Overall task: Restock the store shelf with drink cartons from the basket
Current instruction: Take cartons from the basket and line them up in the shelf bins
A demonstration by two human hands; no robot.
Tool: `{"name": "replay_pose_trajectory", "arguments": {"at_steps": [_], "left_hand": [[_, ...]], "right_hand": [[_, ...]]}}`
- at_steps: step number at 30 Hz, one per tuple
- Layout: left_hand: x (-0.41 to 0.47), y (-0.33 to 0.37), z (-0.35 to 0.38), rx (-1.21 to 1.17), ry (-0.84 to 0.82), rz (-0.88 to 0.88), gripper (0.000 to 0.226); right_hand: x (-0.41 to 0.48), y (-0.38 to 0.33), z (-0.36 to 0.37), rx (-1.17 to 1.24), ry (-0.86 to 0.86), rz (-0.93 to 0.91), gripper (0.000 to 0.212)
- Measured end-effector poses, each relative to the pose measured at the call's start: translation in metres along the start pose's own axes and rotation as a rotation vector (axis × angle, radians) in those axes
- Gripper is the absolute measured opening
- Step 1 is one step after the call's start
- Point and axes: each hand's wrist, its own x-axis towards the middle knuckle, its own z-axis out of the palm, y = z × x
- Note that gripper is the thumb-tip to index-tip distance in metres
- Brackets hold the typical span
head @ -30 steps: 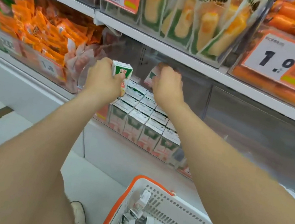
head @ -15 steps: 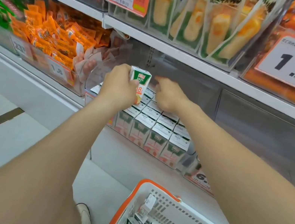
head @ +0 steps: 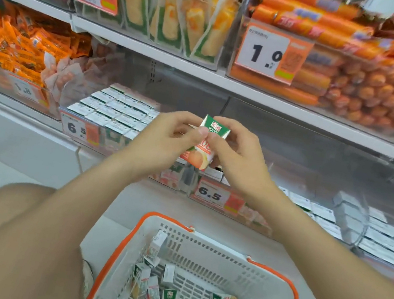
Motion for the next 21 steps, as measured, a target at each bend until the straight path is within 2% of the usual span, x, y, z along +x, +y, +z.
{"name": "replay_pose_trajectory", "arguments": {"at_steps": [2, 5, 7, 9, 12, 16, 21], "left_hand": [[0.002, -0.003, 0.015, 0.175, 0.041, 0.091, 0.024], [0.008, -0.013, 0.031, 0.504, 0.151, 0.191, 0.027], [0.01, -0.021, 0.039, 0.638, 0.132, 0.127, 0.035], [0.013, -0.026, 0.046, 0.706, 0.091, 0.043, 0.043], [0.014, -0.029, 0.058, 0.675, 0.086, 0.008, 0.053], [0.006, -0.03, 0.079, 0.742, 0.112, -0.063, 0.079], [0.001, -0.033, 0.086, 0.759, 0.181, -0.045, 0.08]], "right_hand": [[-0.005, 0.009, -0.016, 0.07, 0.05, 0.019, 0.032], [-0.013, 0.026, -0.031, 0.083, 0.228, 0.011, 0.027], [-0.013, 0.04, -0.038, 0.073, 0.335, 0.002, 0.028], [-0.006, 0.049, -0.044, -0.003, 0.371, 0.004, 0.03], [0.008, 0.056, -0.044, -0.184, 0.268, -0.013, 0.03], [0.025, 0.065, -0.028, -0.341, 0.025, -0.064, 0.023], [0.043, 0.069, -0.024, -0.602, -0.328, 0.017, 0.026]]}}
